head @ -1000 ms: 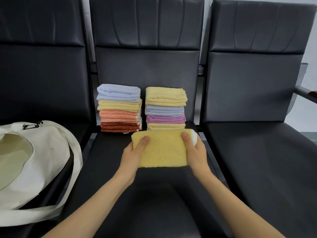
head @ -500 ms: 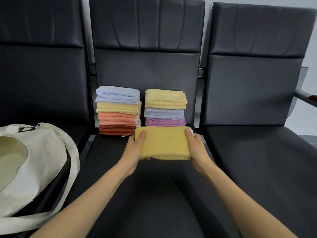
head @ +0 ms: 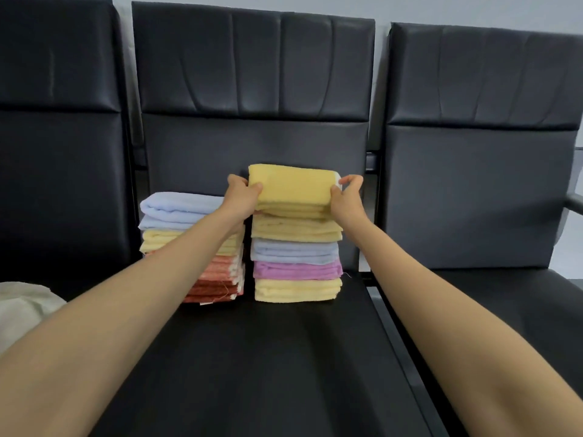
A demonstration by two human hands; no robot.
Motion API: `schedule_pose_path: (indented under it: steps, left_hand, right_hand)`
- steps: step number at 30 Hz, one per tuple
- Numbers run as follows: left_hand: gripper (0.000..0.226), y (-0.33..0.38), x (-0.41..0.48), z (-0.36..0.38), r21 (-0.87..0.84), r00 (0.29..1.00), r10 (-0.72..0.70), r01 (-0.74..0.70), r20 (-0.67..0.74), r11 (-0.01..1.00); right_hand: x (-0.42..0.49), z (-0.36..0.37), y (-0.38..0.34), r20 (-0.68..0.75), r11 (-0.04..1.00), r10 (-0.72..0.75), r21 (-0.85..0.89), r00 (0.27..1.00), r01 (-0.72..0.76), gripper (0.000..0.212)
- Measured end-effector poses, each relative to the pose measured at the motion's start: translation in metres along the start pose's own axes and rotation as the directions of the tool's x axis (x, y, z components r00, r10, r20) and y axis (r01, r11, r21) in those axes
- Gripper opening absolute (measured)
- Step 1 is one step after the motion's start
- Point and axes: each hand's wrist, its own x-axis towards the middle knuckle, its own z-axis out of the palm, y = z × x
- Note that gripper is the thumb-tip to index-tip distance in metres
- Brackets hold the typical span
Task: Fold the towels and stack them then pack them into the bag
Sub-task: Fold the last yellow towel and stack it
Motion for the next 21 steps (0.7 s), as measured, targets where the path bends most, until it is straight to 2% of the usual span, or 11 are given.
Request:
schedule_pose_path:
  steps: [3,8,10,11,14,16,18,19,20,21]
  left_hand:
    - [0.035,-0.011,0.01,0.009,0.146,1.0,-0.013,0.012,0.0,0.989]
    - [0.042,-0.021,0.013,0.021,0.408,0.996,0.075,-0.051,-0.044,0.912]
    - [0.04,-0.018,0.008,0.023,0.502,0.977,0.191,-0.119,-0.095,0.857]
    - [0.038,-0.016,0.004,0.023,0.537,0.949,0.294,-0.19,-0.115,0.822]
    - [0.035,-0.015,-0.008,0.02,0.592,0.797,0.598,-0.441,-0.088,0.675]
    - [0.035,-0.022,-0.017,0.019,0.633,0.738,0.673,-0.541,0.043,0.553]
    - [0.04,-0.035,-0.026,0.02,0.692,0.745,0.641,-0.561,0.183,0.454]
    - [0.044,-0.041,-0.029,0.02,0.724,0.771,0.594,-0.544,0.231,0.424]
    - [0.048,-0.046,-0.031,0.02,0.752,0.8,0.538,-0.522,0.267,0.403]
    - [0.053,-0.051,-0.032,0.02,0.771,0.826,0.478,-0.503,0.298,0.389]
  right_hand:
    - [0.016,0.014,0.02,-0.029,0.996,0.005,-0.09,1.0,-0.007,0.014]
    - [0.033,0.02,0.038,-0.092,0.956,-0.088,-0.287,0.992,0.058,0.014]
    - [0.033,0.018,0.037,-0.083,0.946,-0.097,-0.316,0.992,0.066,0.02]
    - [0.031,0.016,0.035,-0.077,0.948,-0.1,-0.31,0.992,0.072,0.025]
    - [0.022,0.008,0.031,-0.083,0.922,-0.207,-0.351,0.975,0.165,0.033]
    - [0.013,0.003,0.036,-0.062,0.802,-0.423,-0.49,0.904,0.341,0.031]
    - [0.001,0.001,0.045,0.055,0.568,-0.648,-0.629,0.76,0.53,0.027]
    - [-0.004,0.001,0.051,0.12,0.466,-0.707,-0.662,0.697,0.587,0.026]
    - [-0.01,0.001,0.056,0.185,0.391,-0.724,-0.684,0.664,0.616,0.028]
    - [-0.016,0.001,0.06,0.258,0.347,-0.694,-0.698,0.672,0.627,0.033]
